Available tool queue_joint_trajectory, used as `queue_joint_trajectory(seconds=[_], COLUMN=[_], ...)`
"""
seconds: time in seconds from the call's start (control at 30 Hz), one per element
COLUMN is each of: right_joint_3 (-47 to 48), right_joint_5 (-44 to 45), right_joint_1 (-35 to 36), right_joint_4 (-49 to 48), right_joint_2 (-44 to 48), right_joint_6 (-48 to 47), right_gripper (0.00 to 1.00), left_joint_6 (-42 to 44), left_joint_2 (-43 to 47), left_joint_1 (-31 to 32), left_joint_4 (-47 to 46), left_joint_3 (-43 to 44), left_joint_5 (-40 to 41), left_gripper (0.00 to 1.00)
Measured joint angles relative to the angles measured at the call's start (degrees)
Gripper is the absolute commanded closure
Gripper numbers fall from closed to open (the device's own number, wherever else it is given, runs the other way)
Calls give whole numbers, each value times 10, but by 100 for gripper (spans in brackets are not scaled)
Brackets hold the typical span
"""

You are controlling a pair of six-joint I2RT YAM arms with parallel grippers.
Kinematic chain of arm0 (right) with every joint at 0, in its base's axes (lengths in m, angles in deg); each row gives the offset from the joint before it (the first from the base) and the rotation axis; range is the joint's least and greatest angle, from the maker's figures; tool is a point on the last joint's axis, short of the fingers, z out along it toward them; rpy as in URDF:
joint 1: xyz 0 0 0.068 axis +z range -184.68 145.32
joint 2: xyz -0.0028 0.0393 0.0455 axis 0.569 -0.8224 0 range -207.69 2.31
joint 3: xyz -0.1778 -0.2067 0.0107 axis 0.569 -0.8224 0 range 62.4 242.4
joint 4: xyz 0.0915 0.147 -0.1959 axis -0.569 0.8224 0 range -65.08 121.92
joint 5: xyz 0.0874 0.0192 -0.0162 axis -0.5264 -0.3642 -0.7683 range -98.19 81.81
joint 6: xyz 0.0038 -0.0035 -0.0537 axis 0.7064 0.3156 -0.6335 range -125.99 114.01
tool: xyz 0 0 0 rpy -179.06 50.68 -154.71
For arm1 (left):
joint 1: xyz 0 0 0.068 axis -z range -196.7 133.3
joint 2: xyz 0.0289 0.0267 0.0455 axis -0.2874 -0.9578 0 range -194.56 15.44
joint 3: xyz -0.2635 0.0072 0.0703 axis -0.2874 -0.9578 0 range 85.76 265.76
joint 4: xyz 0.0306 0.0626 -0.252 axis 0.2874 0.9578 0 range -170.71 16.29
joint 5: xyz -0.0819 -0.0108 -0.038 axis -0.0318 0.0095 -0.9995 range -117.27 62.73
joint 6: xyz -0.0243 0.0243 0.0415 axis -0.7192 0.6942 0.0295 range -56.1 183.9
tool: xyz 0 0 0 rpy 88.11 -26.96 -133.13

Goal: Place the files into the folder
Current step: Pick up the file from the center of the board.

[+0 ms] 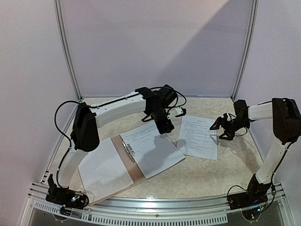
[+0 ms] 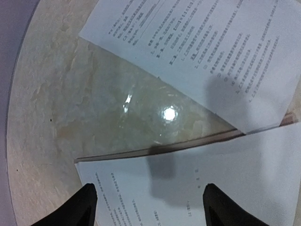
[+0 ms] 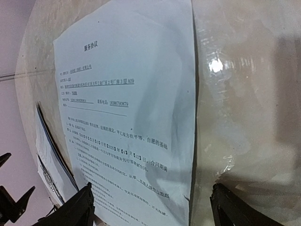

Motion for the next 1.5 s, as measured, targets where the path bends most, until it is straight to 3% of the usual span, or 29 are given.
queue_joint_trajectory(seconds=[0.27, 0.6, 1.13, 1.5], right_joint_3=[-22, -48, -99, -177], right_joint_5=[-30, -51, -109, -172], right_joint_1=[-12, -15, -15, -15], right_joint_4=[-36, -90, -197, -325], right_joint_2=[3, 5, 7, 19], right_joint_6=[2, 19, 70, 174], right_gripper=[15, 17, 19, 23], left_joint_6=[-50, -85, -111, -111], left_joint_2=[-64, -133, -142, -143], left_joint_1=[30, 38, 38, 38], left_joint_4=[-85, -98, -99, -99], left_joint_3=[42, 59, 63, 64], left_joint_5=[12, 9, -8, -10], left_gripper=[22, 24, 25, 25])
